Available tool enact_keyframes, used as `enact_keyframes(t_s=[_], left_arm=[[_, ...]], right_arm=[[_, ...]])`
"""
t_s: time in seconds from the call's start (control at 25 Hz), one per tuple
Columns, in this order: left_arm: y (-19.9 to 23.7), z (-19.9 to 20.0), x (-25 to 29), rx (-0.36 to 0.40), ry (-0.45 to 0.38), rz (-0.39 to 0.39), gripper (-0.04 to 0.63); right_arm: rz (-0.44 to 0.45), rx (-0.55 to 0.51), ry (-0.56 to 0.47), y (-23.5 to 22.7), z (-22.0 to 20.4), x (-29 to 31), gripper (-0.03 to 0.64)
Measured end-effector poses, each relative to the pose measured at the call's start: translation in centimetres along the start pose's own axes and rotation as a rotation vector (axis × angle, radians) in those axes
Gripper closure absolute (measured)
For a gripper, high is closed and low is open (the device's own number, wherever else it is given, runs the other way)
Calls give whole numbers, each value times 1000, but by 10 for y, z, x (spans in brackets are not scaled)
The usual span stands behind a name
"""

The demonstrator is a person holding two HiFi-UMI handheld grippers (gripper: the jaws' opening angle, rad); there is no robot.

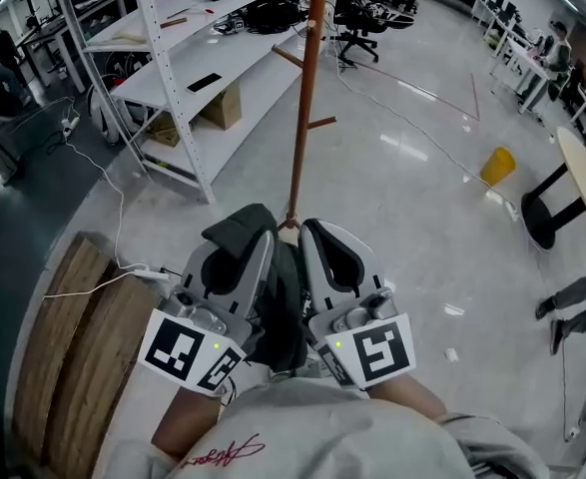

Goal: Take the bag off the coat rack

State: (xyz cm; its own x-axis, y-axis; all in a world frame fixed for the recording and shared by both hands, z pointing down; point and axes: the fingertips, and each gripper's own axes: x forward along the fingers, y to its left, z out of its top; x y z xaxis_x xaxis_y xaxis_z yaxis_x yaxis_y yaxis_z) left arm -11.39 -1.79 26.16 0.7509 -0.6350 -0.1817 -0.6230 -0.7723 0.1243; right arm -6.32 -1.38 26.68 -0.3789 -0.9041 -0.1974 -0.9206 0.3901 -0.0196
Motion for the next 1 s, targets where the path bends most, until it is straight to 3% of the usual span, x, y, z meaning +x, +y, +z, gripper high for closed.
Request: enact_keyframes(t_s=[1.0], left_arm=[[-18, 1, 0, 10, -6, -12, 557]], right_arm=[[-9, -32, -8, 1, 5, -17, 598]])
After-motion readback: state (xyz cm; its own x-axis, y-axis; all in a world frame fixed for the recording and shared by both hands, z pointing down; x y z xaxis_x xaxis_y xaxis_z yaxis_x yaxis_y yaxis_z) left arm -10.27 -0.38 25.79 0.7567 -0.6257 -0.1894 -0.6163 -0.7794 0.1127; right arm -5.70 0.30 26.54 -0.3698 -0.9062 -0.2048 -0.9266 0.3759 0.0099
